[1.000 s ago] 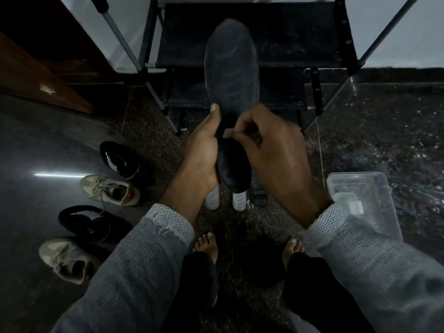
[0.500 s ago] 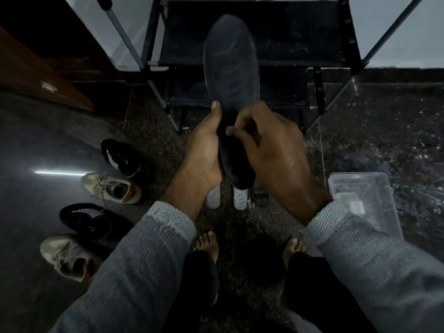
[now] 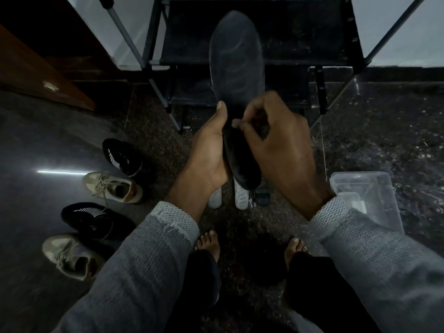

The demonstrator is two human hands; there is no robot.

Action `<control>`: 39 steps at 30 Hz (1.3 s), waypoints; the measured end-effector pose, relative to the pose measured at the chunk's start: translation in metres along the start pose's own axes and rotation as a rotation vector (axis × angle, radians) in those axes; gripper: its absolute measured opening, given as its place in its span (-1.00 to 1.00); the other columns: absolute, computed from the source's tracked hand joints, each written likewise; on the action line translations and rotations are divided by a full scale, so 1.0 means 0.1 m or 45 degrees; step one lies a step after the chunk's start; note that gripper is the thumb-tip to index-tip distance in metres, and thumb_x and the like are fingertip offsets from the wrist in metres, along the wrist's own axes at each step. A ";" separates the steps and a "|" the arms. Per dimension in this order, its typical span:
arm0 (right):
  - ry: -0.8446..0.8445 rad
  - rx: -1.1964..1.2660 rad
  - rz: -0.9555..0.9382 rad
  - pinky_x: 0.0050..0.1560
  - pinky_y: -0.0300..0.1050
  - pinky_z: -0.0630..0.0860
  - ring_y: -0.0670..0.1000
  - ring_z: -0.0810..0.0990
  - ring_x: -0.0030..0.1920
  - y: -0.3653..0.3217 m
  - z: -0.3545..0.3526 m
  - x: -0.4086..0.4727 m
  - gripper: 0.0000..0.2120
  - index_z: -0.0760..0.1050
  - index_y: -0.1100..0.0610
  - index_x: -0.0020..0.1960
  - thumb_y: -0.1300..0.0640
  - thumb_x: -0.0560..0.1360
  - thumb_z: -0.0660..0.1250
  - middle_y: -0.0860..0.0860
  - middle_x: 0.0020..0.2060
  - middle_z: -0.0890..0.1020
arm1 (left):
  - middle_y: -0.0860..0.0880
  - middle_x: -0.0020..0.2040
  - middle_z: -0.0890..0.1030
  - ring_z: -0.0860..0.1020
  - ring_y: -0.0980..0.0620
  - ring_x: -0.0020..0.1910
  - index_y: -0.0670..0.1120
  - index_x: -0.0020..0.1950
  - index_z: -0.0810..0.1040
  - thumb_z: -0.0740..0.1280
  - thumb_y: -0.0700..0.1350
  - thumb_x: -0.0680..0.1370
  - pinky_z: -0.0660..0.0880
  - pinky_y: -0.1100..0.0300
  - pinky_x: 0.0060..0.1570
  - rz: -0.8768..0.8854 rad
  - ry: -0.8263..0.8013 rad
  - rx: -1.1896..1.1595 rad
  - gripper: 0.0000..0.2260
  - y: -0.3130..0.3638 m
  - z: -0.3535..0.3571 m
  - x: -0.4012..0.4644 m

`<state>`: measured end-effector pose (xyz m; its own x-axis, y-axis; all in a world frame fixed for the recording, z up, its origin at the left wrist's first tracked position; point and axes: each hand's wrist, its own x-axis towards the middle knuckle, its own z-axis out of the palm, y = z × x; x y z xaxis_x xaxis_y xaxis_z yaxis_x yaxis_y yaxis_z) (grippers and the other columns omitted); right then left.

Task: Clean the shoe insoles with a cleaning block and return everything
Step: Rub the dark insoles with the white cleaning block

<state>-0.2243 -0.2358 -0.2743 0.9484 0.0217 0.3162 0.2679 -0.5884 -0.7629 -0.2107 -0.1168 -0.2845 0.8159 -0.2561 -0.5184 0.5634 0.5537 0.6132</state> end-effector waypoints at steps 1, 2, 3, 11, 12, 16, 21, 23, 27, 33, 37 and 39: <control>0.010 -0.013 0.004 -0.22 0.01 0.57 -0.09 0.60 -0.23 0.02 -0.02 0.01 -0.88 0.47 0.14 -0.03 0.18 0.50 0.40 -0.07 -0.25 0.60 | -0.19 0.22 0.59 0.59 -0.11 0.20 -0.16 0.38 0.45 0.06 0.14 0.65 0.55 0.03 0.16 0.005 -0.003 -0.002 -0.52 0.00 0.00 0.00; 0.003 -0.024 0.002 -0.22 0.00 0.57 -0.10 0.61 -0.23 0.02 -0.02 0.00 -0.87 0.46 0.13 -0.03 0.20 0.49 0.40 -0.09 -0.25 0.61 | -0.19 0.23 0.58 0.58 -0.11 0.20 -0.16 0.37 0.46 0.06 0.14 0.65 0.54 0.02 0.17 0.006 -0.004 0.000 -0.53 0.01 0.00 0.00; -0.019 -0.030 -0.007 -0.23 0.00 0.58 -0.11 0.62 -0.22 0.02 -0.02 -0.02 -0.86 0.46 0.12 -0.03 0.22 0.48 0.41 -0.11 -0.24 0.61 | -0.20 0.23 0.59 0.59 -0.12 0.20 -0.16 0.35 0.47 0.06 0.14 0.65 0.55 0.02 0.16 0.008 0.003 0.005 -0.52 0.01 0.00 0.00; -0.053 0.077 0.021 -0.20 0.04 0.57 -0.06 0.61 -0.23 -0.09 0.07 -0.05 -0.87 0.48 0.13 -0.01 0.23 0.47 0.38 -0.04 -0.24 0.61 | -0.17 0.05 0.64 0.63 -0.08 0.07 -0.20 0.20 0.53 0.06 0.15 0.65 0.58 0.08 0.04 0.005 -0.003 0.014 -0.53 -0.02 -0.02 0.02; -0.032 0.077 0.037 -0.19 0.04 0.58 -0.07 0.61 -0.22 -0.07 0.07 -0.03 -0.87 0.48 0.14 -0.01 0.23 0.47 0.38 -0.04 -0.23 0.61 | -0.17 0.07 0.64 0.63 -0.08 0.09 -0.20 0.21 0.53 0.05 0.15 0.65 0.57 0.08 0.08 -0.005 -0.020 0.018 -0.52 -0.02 0.00 0.01; -0.040 0.017 0.018 -0.20 0.03 0.57 -0.07 0.60 -0.23 -0.05 0.03 -0.03 -0.86 0.47 0.13 -0.01 0.26 0.46 0.37 -0.07 -0.24 0.60 | -0.17 0.08 0.64 0.63 -0.07 0.09 -0.20 0.27 0.50 0.04 0.14 0.66 0.57 0.08 0.11 -0.016 -0.028 -0.003 -0.51 -0.02 0.00 0.02; -0.104 0.004 -0.078 -0.16 0.12 0.55 -0.01 0.60 -0.24 -0.09 0.08 -0.09 -0.87 0.48 0.13 -0.04 0.27 0.44 0.37 -0.04 -0.27 0.60 | -0.13 -0.03 0.65 0.65 -0.04 -0.02 -0.19 0.14 0.56 0.09 0.15 0.64 0.58 0.10 -0.05 0.003 0.024 -0.008 -0.54 -0.03 -0.04 0.04; -0.067 0.031 -0.060 -0.13 0.11 0.56 -0.03 0.59 -0.23 -0.07 0.08 -0.06 -0.88 0.48 0.13 -0.04 0.26 0.45 0.37 -0.06 -0.26 0.59 | -0.15 0.02 0.65 0.64 -0.05 0.02 -0.19 0.17 0.55 0.08 0.15 0.65 0.58 0.10 -0.03 -0.007 0.010 -0.005 -0.54 -0.04 -0.01 0.02; -0.017 -0.009 -0.056 -0.11 0.11 0.56 -0.03 0.61 -0.21 0.00 0.04 0.03 -0.88 0.47 0.13 -0.03 0.26 0.46 0.36 -0.07 -0.25 0.61 | -0.13 0.05 0.66 0.63 -0.04 0.08 -0.16 0.20 0.53 0.01 0.14 0.67 0.56 0.09 0.11 -0.024 -0.037 0.013 -0.53 -0.05 0.03 0.00; -0.094 0.017 -0.021 -0.19 0.03 0.57 -0.08 0.62 -0.21 0.03 -0.02 -0.02 -0.87 0.47 0.14 -0.05 0.27 0.45 0.38 -0.07 -0.24 0.63 | -0.16 0.09 0.65 0.62 -0.07 0.12 -0.17 0.27 0.52 0.02 0.15 0.67 0.54 0.07 0.13 0.005 -0.020 -0.004 -0.52 -0.02 0.02 0.01; -0.057 0.037 -0.059 -0.22 0.03 0.56 -0.05 0.60 -0.25 -0.01 0.00 0.01 -0.90 0.49 0.16 -0.05 0.24 0.47 0.39 -0.02 -0.26 0.61 | -0.20 0.24 0.57 0.56 -0.10 0.24 -0.20 0.31 0.49 0.04 0.14 0.66 0.49 0.05 0.20 -0.016 -0.046 0.007 -0.50 -0.08 0.03 0.01; -0.023 0.018 -0.030 -0.20 0.03 0.57 -0.07 0.61 -0.23 0.04 -0.03 0.05 -0.90 0.48 0.17 -0.04 0.23 0.48 0.39 -0.04 -0.26 0.61 | -0.18 0.21 0.59 0.56 -0.10 0.23 -0.18 0.31 0.49 0.01 0.14 0.66 0.48 0.03 0.25 -0.030 -0.075 0.007 -0.51 -0.08 0.05 0.00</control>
<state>-0.2191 -0.2408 -0.2737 0.9446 0.0501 0.3243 0.2926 -0.5762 -0.7631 -0.2148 -0.1250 -0.2868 0.8085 -0.3156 -0.4968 0.5833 0.5423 0.6047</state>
